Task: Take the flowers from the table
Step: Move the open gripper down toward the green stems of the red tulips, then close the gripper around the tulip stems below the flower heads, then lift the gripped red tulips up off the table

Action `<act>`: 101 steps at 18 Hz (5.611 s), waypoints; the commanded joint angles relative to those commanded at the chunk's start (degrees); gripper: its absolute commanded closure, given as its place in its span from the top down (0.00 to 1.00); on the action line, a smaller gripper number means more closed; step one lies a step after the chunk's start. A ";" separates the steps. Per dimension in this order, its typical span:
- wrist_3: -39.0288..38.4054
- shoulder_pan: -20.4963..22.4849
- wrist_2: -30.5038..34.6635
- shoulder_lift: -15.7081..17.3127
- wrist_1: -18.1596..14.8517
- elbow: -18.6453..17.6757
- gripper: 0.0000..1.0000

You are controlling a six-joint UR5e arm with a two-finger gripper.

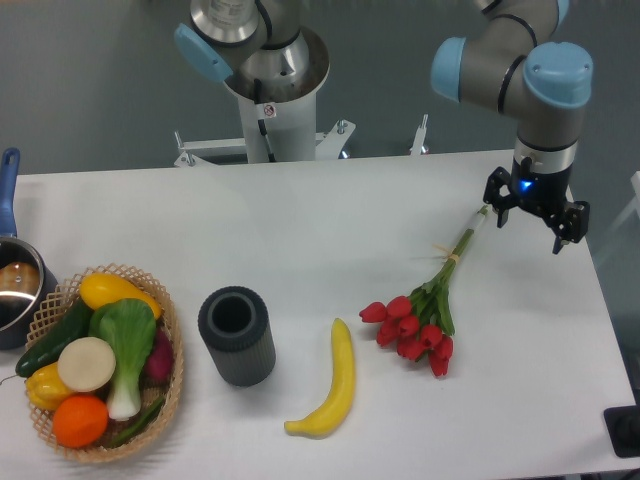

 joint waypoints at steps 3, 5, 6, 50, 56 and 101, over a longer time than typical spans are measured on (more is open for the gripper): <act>0.00 -0.26 0.17 -0.26 0.00 0.18 1.00; -1.05 -1.14 0.09 -0.79 0.09 -0.35 1.00; -1.92 -1.40 0.00 -0.79 0.00 -0.52 1.00; -13.54 -7.56 -6.06 -9.40 -9.93 -0.70 0.77; -13.54 -7.56 -6.50 -8.97 -10.02 -0.88 0.59; -22.59 -2.46 -62.38 15.38 -9.49 0.44 0.34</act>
